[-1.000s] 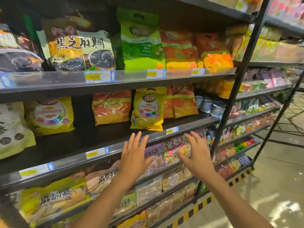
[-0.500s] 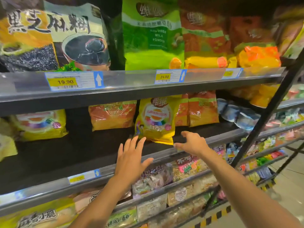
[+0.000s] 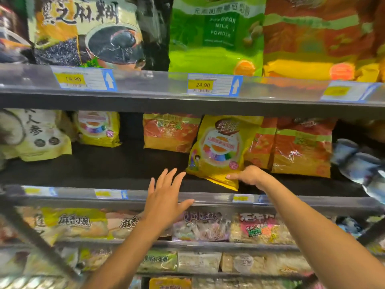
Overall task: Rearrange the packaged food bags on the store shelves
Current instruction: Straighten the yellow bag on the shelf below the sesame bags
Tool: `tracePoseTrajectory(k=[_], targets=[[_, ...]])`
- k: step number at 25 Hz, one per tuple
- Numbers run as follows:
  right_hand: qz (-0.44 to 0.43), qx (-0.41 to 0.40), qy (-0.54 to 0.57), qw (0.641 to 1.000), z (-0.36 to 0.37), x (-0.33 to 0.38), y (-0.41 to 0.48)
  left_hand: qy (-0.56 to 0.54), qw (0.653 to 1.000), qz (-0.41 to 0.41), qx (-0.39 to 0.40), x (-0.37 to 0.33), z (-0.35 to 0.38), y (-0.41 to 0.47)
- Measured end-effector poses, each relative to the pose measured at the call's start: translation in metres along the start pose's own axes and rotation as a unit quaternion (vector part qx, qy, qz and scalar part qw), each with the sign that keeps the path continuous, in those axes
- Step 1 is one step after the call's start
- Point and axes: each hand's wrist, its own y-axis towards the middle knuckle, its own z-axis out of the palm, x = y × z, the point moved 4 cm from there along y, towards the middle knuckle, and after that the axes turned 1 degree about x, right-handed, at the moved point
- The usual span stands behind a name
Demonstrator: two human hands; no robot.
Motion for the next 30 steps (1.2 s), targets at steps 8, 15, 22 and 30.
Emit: tracePoseTrajectory(k=[8,15,22,30], targets=[[-0.19,0.07,-0.042,0.978,-0.064,-0.059,-0.029,-0.111,0.992,-0.046,0.04,-0.066,0.007,0.023],[-0.216,0.065,-0.029,0.974,-0.074,-0.08,-0.038,-0.351,0.921,-0.079,0.147,-0.117,0.018,0.081],[-0.236,0.036,0.08,0.968,-0.098,-0.059,-0.052,-0.515,0.836,-0.165,0.093,-0.111,0.026,0.101],[-0.153,0.132,0.307,0.93,-0.083,-0.055,-0.072,-0.621,0.764,-0.168,0.052,-0.114,0.005,0.065]])
